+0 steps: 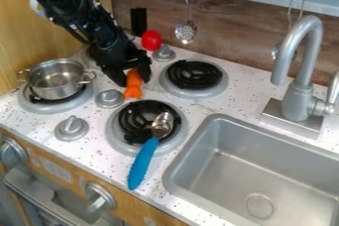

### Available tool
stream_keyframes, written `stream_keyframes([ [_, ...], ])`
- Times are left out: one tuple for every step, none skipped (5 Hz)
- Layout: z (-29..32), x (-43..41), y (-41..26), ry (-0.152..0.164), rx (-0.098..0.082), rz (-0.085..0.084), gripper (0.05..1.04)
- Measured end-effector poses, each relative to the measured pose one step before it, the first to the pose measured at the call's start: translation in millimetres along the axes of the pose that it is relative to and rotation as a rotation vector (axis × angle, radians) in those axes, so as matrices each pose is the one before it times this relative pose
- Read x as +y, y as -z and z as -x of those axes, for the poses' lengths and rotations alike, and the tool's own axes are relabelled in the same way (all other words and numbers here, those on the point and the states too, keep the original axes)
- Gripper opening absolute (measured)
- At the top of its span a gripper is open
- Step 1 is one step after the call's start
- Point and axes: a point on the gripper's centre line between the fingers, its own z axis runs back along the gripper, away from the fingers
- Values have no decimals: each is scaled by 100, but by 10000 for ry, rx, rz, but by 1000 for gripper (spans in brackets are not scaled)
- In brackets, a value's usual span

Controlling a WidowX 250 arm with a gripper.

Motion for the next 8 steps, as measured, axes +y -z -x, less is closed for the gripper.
stream_keyframes([
  [308, 264, 437, -75, 114, -20, 1001],
  [920, -364, -393, -417, 707, -545, 1001],
  [-247, -1713, -2954, -268, -271, -114, 1001],
  [631, -3211, -3282, 182, -465, -76, 1001],
  [2853, -2396, -1271, 269, -115, 259, 1001],
  [4962, -2548, -389, 803, 93, 461, 1001],
  [4122, -1409, -540, 625, 36, -154, 1001],
  [2559, -771, -561, 463, 38, -80, 1001],
])
